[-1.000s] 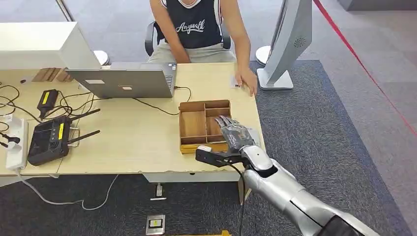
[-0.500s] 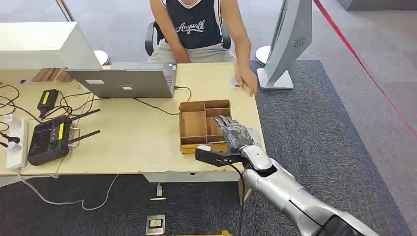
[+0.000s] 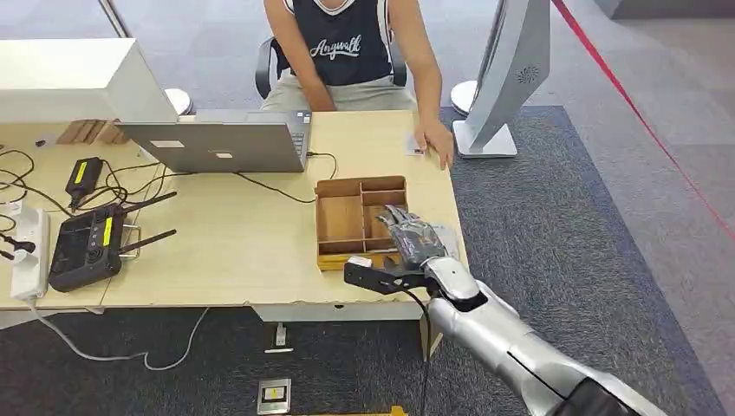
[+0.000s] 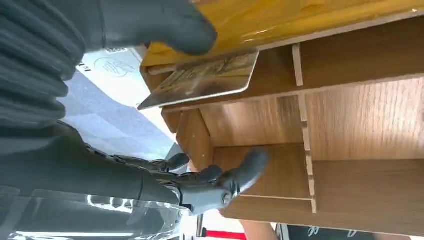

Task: Pass the card to the sensor for recognition and then transmit it.

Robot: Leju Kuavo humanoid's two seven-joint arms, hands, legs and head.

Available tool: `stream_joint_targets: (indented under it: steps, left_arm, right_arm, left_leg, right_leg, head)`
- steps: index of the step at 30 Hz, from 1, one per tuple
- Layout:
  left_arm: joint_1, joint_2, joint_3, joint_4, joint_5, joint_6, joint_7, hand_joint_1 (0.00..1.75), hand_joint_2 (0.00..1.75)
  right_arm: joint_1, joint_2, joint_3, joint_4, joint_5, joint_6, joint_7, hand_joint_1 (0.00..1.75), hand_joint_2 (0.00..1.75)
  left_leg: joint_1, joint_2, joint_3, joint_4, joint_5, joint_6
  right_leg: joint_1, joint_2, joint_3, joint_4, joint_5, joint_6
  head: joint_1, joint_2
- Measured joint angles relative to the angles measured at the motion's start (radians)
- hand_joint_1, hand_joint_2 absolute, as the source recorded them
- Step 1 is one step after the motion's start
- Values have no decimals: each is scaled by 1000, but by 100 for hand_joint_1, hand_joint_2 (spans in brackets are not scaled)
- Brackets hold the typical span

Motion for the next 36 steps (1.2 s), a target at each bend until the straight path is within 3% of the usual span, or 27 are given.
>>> stream_joint_targets:
  steps: [30,36]
  left_arm:
    - [0,-4,0,0,-21,0,-15,0,0]
    - [0,-4,2,0,-43,0,-27,0,0]
  right_arm:
    - [-20,22,0,53,-11,-2,-8,175,175]
    - [-20,21,-1,45,-18,-46,1,175,175]
  left_leg:
    - [0,0,1,0,0,0]
    - [0,0,0,0,0,0]
  right_leg:
    - [0,0,0,0,0,0]
    - [0,0,0,0,0,0]
  head:
    - [0,0]
    - [0,0]
